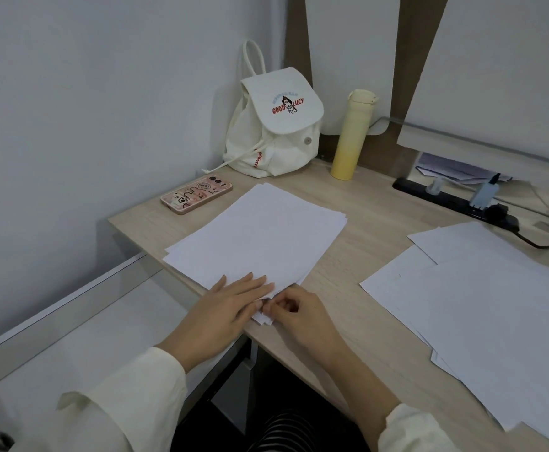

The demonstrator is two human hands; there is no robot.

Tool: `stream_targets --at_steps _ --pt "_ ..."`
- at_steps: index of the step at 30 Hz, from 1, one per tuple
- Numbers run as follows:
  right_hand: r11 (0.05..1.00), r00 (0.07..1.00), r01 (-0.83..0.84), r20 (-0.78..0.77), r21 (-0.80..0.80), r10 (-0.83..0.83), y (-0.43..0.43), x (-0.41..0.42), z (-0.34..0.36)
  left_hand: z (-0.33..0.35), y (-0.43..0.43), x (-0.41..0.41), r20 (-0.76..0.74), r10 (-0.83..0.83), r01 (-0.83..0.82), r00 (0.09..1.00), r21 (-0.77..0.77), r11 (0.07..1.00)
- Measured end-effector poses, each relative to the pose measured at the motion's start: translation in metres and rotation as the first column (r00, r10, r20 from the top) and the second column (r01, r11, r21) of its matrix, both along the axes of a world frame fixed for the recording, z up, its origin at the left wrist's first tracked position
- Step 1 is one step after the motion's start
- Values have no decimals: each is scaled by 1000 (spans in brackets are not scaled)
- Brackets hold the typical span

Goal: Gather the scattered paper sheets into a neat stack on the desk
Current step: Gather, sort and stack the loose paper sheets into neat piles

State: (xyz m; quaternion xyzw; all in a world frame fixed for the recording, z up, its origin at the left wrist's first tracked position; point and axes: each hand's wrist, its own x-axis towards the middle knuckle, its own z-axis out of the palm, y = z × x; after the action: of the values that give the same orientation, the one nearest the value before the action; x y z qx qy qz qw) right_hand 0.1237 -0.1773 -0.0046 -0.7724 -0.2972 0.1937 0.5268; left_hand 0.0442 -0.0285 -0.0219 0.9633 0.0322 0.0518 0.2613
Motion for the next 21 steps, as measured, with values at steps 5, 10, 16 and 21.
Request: stream_targets --at_steps 5,10,16,21 --pt "999 1000 -29 3 -23 29 -11 2 6 -3 -7 -5 -52 10 -3 999 136 991" --pt "997 997 -47 -71 -67 42 -41 6 12 4 -18 -9 -135 1 40 991 300 953" --pt "992 976 119 -177 -46 -125 -115 24 33 19 -34 -10 -249 -6 89 968 323 942" --pt "924 912 379 -152 -46 -382 -203 46 43 42 -84 25 -188 -68 100 980 168 981"
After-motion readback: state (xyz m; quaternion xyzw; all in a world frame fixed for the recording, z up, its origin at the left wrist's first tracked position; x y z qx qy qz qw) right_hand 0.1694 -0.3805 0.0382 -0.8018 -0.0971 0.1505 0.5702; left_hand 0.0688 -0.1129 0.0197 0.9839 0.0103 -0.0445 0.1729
